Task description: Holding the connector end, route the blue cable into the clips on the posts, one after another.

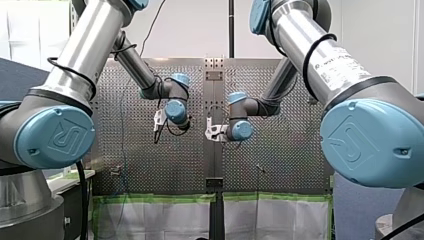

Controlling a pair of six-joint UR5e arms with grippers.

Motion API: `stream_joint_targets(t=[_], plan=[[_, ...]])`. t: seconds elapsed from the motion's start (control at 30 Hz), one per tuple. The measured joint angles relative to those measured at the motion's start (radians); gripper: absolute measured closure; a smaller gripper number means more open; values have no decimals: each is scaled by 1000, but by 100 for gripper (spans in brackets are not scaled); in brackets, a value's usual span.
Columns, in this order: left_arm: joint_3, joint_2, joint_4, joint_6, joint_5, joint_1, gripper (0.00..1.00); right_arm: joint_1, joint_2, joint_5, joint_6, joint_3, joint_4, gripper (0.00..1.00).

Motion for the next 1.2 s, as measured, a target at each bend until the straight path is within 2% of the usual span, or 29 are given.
stream_joint_targets(t=[0.17, 0.33, 0.57, 0.8, 0.97, 1.2], plan=[[0, -57, 46, -7, -15, -40, 100, -11, 10, 0, 2, 41, -42, 100], [0, -106, 62, -8, -21, -62, 100, -25, 43, 2, -9, 74, -66, 100], [0, -152, 104, -11, -28, -88, 100, -42, 61, 5, -9, 103, -102, 100], [-1, -199, 132, -10, -26, -108, 100, -61, 73, 5, 0, 141, -147, 100], [-1, -248, 176, -18, -25, -133, 100, -79, 81, 4, 18, 192, -198, 100], [0, -280, 214, -35, -27, -168, 100, -96, 128, 11, 17, 247, -270, 100]])
